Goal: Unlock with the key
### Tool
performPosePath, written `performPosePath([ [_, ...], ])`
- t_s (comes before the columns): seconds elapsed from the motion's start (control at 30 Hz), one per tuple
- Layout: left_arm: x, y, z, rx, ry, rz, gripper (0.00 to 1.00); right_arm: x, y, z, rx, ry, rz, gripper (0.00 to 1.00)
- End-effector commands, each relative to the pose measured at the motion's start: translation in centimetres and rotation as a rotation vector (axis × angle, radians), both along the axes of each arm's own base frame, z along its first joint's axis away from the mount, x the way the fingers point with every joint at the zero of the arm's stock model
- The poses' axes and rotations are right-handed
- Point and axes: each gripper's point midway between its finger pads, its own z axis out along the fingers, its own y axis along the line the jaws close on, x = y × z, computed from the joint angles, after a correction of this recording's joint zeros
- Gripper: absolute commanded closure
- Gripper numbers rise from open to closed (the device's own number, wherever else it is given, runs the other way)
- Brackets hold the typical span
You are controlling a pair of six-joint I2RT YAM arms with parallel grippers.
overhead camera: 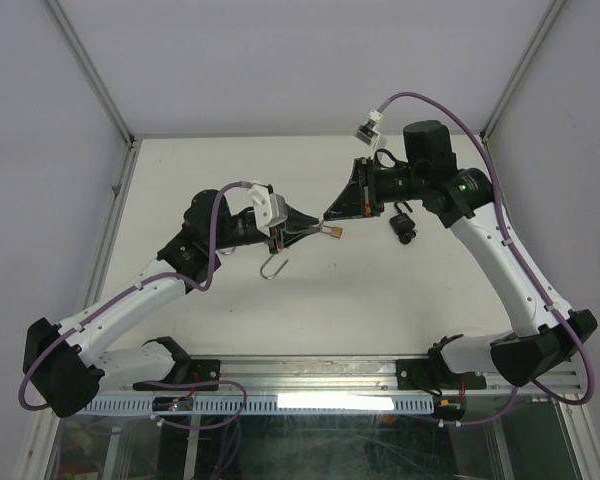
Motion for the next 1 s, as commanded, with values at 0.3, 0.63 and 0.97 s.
performPosePath([
  [0.3, -2.4, -0.3, 3.0, -0.074, -0.078, -0.083, 0.59, -0.5, -0.1, 2.0, 0.048, -0.070, -0.003, 1.00],
  [0.63, -1.3, -0.4, 4.4, -0.103, -0.103, -0.033, 0.86, -0.6, -0.1, 2.2, 0.054, -0.075, -0.001, 1.00],
  [0.97, -1.6, 0.1, 5.0, -0.103, -0.088, -0.020, 1.00, -0.8, -0.3, 1.7, 0.047, -0.067, 0.003, 1.00],
])
